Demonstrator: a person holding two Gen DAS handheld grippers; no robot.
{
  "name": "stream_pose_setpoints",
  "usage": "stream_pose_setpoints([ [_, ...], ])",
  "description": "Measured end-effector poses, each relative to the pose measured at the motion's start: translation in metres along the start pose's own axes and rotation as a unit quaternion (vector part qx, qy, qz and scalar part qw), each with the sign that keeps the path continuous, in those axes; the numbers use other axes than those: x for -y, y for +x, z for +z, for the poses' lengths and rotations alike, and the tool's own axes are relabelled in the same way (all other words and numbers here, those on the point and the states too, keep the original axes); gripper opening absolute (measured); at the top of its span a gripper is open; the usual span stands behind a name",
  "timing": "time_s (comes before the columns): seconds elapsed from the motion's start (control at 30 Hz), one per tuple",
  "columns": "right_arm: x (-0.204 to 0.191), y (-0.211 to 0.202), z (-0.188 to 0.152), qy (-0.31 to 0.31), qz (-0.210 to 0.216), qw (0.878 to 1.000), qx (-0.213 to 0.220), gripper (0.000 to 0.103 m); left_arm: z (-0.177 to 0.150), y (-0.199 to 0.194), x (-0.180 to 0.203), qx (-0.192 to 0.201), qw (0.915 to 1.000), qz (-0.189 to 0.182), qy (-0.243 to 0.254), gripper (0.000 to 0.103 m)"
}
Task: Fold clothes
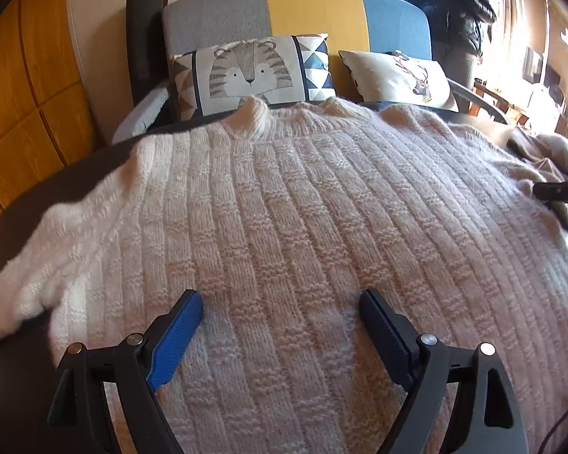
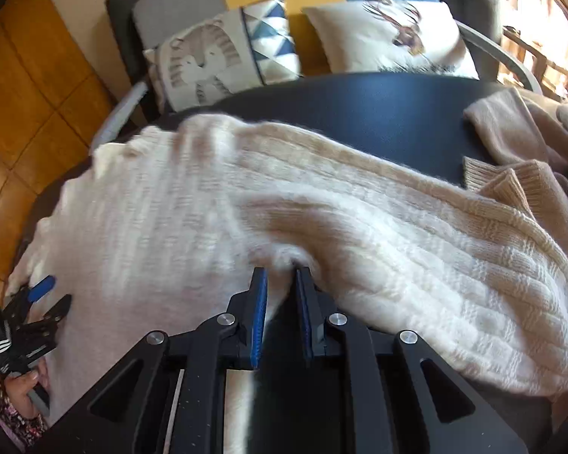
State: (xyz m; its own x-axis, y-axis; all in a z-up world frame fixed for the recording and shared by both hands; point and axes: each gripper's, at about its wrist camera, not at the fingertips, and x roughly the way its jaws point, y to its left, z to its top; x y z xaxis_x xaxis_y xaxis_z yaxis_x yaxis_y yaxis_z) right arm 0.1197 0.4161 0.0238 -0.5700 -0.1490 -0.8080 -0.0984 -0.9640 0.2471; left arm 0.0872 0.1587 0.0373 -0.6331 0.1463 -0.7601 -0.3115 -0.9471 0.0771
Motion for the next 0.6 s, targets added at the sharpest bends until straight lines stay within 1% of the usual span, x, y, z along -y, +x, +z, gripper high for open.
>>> stream_pose_setpoints([
  [0.1,-0.022,0.009,-0.003,-0.033,-0.023,0.999,-0.005,0.016,0.001,0.000,0.000,-0.001,1.0000,0.000,0.000,0.089],
  [0.23,-0.049,0.018,-0.005,-0.074,-0.058,0.996,-0.008,0.016,0.003,0.002,-0.010,-0.013,0.9994,-0.023,-0.020,0.089],
  [0.27,-0.055,0.015,-0.005,-0.075,-0.052,0.996,0.002,0.016,0.003,0.002,-0.012,-0.017,0.9991,-0.030,-0.026,0.089],
  [0.3,-0.062,0.013,-0.004,-0.074,-0.030,0.997,0.009,0.016,0.005,0.001,-0.015,-0.021,0.9987,-0.036,-0.030,0.089],
  [0.33,-0.072,0.012,-0.004,-0.081,-0.010,0.997,0.009,0.016,0.007,0.000,-0.019,-0.023,0.9983,-0.043,-0.032,0.088],
  [0.37,-0.083,0.013,-0.005,-0.099,-0.006,0.995,0.005,0.018,0.010,-0.002,-0.023,-0.023,0.9982,-0.044,-0.033,0.087],
  [0.43,-0.103,0.018,-0.011,-0.139,-0.021,0.990,-0.003,0.019,0.018,-0.006,-0.037,-0.010,0.9995,-0.015,-0.026,0.086],
  [0.5,-0.110,0.032,-0.019,-0.159,-0.048,0.986,-0.017,0.019,0.027,-0.010,-0.068,0.008,0.9990,0.025,-0.036,0.086],
  [0.6,-0.112,0.034,-0.029,-0.176,-0.066,0.982,0.015,0.019,0.037,-0.016,-0.131,0.027,0.9938,0.079,-0.074,0.086],
])
